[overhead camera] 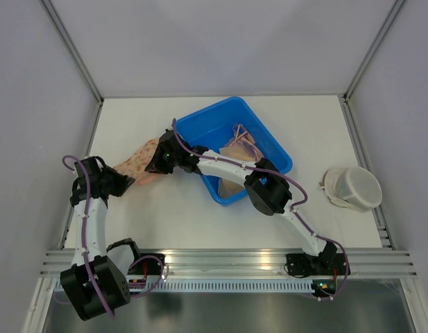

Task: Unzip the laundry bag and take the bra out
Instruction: Unzip the laundry bag at the center of the board.

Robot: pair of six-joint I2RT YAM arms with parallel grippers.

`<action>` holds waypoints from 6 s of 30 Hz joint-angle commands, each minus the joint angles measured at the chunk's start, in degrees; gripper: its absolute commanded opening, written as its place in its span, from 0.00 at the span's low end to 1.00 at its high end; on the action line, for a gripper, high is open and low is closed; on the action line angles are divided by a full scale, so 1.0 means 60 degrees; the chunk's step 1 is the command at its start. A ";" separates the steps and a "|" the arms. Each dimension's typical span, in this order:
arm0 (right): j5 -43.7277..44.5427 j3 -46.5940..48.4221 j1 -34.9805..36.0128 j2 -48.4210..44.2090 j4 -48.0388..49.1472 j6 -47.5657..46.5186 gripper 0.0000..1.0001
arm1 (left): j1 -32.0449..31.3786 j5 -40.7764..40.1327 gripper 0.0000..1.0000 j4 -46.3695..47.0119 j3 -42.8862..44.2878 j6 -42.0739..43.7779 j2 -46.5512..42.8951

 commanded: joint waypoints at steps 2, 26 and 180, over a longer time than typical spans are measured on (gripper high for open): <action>-0.0593 0.0154 0.0080 -0.0724 0.0167 -0.1465 0.31 | 0.0010 0.0303 0.02 -0.0030 0.0602 -0.0418 0.0192; -0.1943 -0.2190 0.0695 -0.1632 0.3477 -0.6348 0.49 | 0.0332 0.0947 0.02 -0.0205 0.0954 -0.0872 0.0807; 0.2042 -0.2279 0.0607 -0.2424 -0.0462 -0.1414 0.57 | -0.0078 0.1709 0.32 0.3939 -0.0775 -0.0872 0.3414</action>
